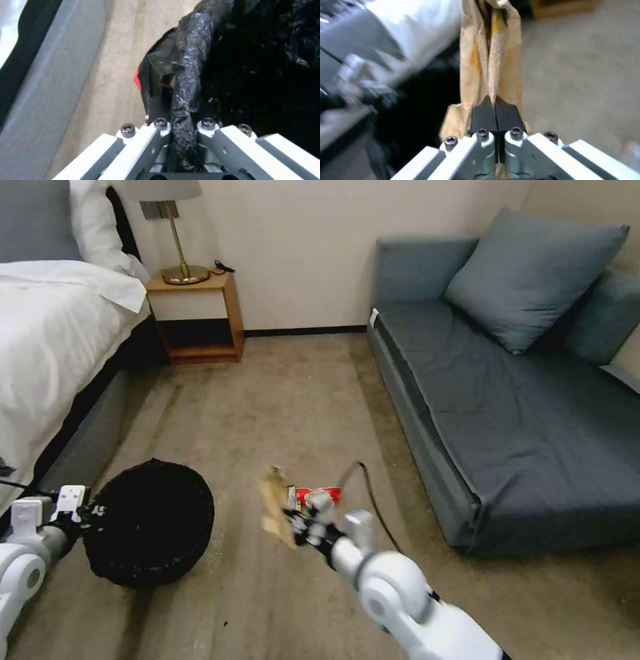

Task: Pick up the trash bin, then pick up the garbage on the floor and place it into the trash bin.

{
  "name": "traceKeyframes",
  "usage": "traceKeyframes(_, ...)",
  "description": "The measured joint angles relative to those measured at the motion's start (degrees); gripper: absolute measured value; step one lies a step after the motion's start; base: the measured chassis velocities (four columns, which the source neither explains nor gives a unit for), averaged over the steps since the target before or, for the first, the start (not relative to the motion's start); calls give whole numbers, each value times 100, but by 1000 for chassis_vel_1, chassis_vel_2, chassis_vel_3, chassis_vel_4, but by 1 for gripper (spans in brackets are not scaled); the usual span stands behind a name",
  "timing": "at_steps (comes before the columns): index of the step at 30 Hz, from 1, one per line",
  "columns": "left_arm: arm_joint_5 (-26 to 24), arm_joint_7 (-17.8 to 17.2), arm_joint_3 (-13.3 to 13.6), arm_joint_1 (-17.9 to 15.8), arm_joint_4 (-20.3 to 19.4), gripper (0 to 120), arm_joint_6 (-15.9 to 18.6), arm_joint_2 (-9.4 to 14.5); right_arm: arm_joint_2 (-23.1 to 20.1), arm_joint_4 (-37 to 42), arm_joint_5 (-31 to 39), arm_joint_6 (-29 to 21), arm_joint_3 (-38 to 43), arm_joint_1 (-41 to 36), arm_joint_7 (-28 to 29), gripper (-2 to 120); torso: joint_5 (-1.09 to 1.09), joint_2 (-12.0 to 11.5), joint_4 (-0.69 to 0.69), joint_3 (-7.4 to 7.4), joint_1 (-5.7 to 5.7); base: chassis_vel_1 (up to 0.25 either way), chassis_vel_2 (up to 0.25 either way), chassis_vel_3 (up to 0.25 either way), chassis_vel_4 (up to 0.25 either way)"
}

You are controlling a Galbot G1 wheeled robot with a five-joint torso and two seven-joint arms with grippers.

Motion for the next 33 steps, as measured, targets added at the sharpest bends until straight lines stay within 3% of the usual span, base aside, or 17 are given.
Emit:
traceKeyframes(7, 56, 1, -24, 55, -63, 3, 3, -72, 717, -734, -35, 346, -846, 791, 132, 0, 0, 0, -2, 0, 0, 0, 0, 0, 0)
traceKeyframes(10, 67, -1, 2, 44, -63, 3, 7, -85, 1351, -1403, -198, 467, -1457, 1185, 248, 0, -1, 0, -1, 0, 0, 0, 0, 0, 0)
traceKeyframes(16, 68, -1, 33, 26, -78, 3, 13, -91, 1508, -2015, -487, 475, -1866, 1414, 458, 3, -1, 0, -2, 0, 0, 0, 0, 0, 0)
traceKeyframes(33, 50, 15, 16, 46, -112, 3, 14, -86, 1479, -2114, -666, 452, -1812, 1220, 526, 66, 1, 0, -1, 0, 0, 0, 0, 0, 0)
